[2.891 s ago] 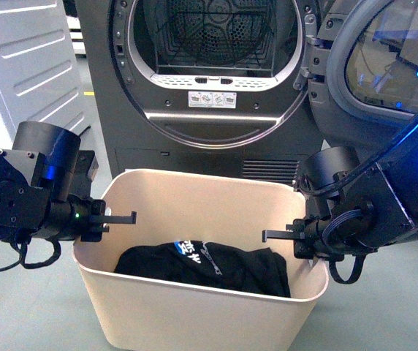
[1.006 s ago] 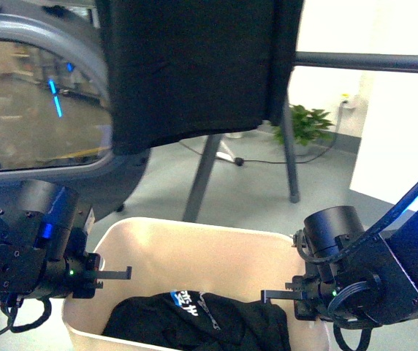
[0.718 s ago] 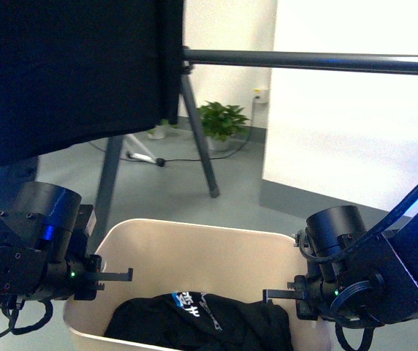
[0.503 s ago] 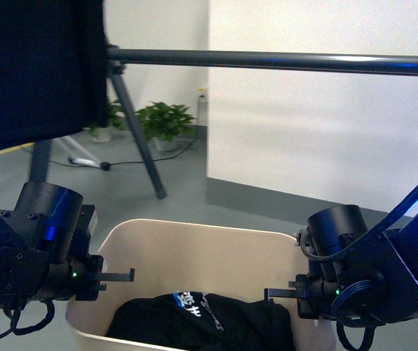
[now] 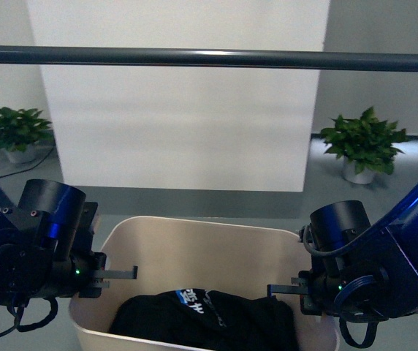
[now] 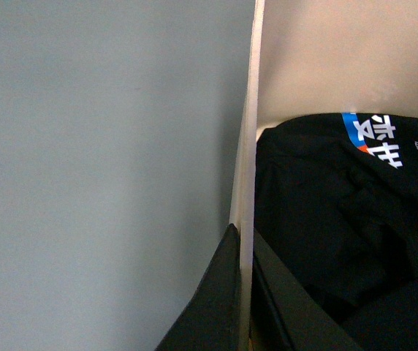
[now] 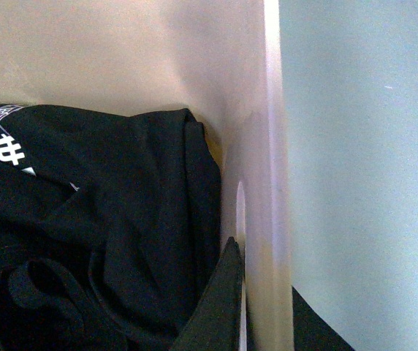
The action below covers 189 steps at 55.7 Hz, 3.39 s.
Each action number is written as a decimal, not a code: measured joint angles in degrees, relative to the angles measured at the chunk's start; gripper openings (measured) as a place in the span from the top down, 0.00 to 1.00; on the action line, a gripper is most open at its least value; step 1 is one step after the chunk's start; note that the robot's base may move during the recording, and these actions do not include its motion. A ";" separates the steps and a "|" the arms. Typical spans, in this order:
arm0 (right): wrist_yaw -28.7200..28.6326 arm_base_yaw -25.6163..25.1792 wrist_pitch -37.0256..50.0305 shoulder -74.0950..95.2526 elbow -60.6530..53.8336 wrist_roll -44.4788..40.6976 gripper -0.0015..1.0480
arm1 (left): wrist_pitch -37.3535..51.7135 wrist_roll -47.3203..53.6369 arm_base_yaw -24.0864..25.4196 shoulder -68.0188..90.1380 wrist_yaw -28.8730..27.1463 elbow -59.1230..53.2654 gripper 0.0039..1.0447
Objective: Move hamper under clothes hanger
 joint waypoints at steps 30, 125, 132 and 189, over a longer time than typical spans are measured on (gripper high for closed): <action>-0.74 1.40 0.00 0.00 -0.11 -0.02 0.98 | 0.00 -0.09 0.96 -0.02 -0.72 -0.02 0.96; 7.21 0.72 -4.04 6.86 5.42 9.42 0.67 | -5.79 -5.07 -0.44 3.43 2.51 -1.25 0.52; 7.93 0.42 -3.30 5.31 4.15 9.38 0.51 | -5.79 -4.81 -0.44 1.73 2.54 -1.25 0.37; 18.58 3.89 1.46 -44.74 -11.23 -8.87 0.08 | -5.25 7.91 -0.74 -43.91 6.91 -4.46 0.06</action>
